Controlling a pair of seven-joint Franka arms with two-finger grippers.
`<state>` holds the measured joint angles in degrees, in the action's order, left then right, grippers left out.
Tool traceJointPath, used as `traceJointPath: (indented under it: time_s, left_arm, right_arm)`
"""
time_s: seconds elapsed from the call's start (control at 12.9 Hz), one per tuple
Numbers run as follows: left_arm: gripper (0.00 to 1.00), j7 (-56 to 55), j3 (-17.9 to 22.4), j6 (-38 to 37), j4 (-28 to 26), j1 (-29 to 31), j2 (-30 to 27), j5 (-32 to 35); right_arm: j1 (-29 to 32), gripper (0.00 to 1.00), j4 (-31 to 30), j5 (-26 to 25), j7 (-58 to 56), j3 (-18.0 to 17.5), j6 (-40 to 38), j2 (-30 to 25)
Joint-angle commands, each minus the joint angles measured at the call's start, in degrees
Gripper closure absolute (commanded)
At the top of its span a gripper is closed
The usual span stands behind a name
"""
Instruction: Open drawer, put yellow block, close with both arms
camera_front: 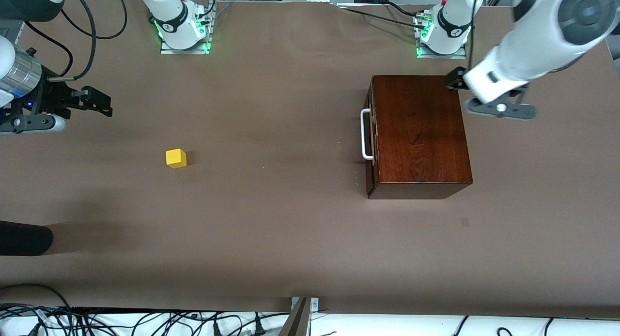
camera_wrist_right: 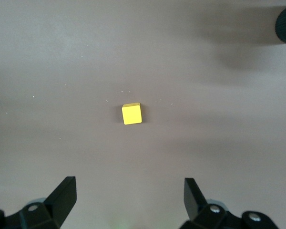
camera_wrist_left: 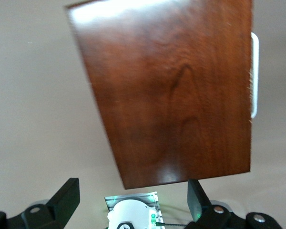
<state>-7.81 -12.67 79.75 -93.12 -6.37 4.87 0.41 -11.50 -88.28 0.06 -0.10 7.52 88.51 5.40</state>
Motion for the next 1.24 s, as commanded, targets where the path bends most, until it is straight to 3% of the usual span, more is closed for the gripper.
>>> traceJointPath:
  time_s: [0.0,0.31,0.62,1.16]
  left_arm:
    - [0.00,-2.4,-4.7,2.2,2.0,0.1,4.7,-1.4]
    - [0.00,-3.7,-11.1,14.2,2.0,-0.7,10.4,-3.4]
    - [0.00,-13.0,-11.1,23.4,1.9,-6.6,16.7,-2.2]
    - [0.00,-28.3,-11.0,24.0,0.8,-14.6,22.3,11.1]
  right_arm:
    - [0.3,0.00,0.8,-0.1,0.5,-0.2,-0.6,0.2]
    - [0.3,0.00,0.8,-0.1,0.5,-0.2,-0.5,0.2]
    - [0.3,0.00,0.8,-0.1,0.5,-0.2,-0.5,0.2]
    - [0.3,0.00,0.8,-0.1,0.5,-0.1,-0.4,0.2]
